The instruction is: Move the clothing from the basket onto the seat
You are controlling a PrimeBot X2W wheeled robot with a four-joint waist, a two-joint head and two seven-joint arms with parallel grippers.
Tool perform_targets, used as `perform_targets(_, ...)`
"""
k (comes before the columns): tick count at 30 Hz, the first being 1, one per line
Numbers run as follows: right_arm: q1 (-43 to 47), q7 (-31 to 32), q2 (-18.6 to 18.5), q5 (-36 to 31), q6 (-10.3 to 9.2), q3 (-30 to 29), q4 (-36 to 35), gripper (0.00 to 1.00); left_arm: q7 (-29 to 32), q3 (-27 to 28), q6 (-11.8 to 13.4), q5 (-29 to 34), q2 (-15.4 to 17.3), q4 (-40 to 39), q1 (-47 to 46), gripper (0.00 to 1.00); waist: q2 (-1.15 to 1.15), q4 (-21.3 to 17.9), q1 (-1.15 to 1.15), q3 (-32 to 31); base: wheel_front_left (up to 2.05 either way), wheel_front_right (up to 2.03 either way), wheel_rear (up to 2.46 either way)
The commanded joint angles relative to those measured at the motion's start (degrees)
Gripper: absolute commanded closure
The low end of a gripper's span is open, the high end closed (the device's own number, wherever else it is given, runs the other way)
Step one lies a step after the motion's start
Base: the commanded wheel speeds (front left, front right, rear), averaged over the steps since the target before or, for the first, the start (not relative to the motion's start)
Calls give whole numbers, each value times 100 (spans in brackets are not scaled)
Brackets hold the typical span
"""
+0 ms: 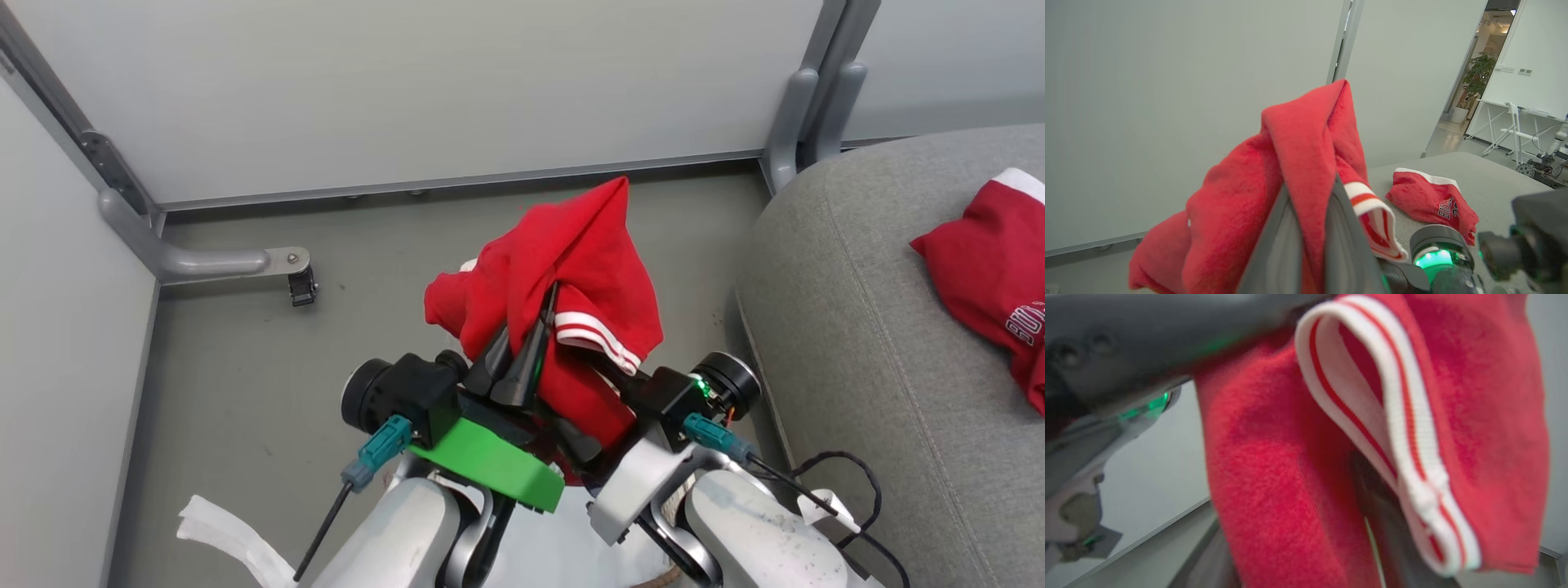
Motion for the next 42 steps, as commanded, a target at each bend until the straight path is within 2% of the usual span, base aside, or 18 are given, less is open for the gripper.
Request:
perform_targets(1, -67, -11, 0, 66, -8, -35, 51, 100, -2, -54, 20, -33, 20, -25, 72, 100, 0, 83, 0, 3, 0, 0, 0)
perform_targets(5, -12, -11, 28, 216, -8, -81, 42, 100, -2, -107, 60, -3, 20, 52, 107, 100, 0, 78, 0, 14, 0, 0, 0)
perform_targets(7, 84, -11, 25, 263, -8, -113, 4, 100, -2, -58, 76, 53, 21, 125, 122, 25, 0, -13, 0, 26, 0, 0, 0)
perform_targets(8, 132, -11, 19, 262, -8, -138, -18, 100, -1, -8, 88, 93, 21, 141, 125, 0, 0, -82, 0, 29, 0, 0, 0)
perform_targets(13, 329, -11, -2, 259, -8, -260, -163, 100, 1, 233, 106, 244, 23, 276, 182, 0, 0, -608, 0, 46, 0, 0, 0)
perform_targets(25, 793, -12, -226, 412, -7, -509, -588, 100, 1, 675, -74, 610, 23, 607, 305, 0, 0, -2468, 0, 180, 0, 0, 0)
perform_targets(31, 916, -12, -293, 458, -8, -597, -714, 100, 1, 763, -135, 687, 25, 692, 374, 0, 0, -3201, 0, 240, 0, 0, 0)
perform_targets(33, 944, -12, -340, 461, -7, -647, -749, 100, 1, 735, -168, 680, 26, 719, 388, 0, 0, -3350, 0, 259, 0, 0, 0)
perform_targets(42, 668, -11, -577, 400, -8, -935, -1025, 100, 1, 558, -243, 703, 29, 876, 170, 0, 0, -3411, 0, 468, 0, 0, 0)
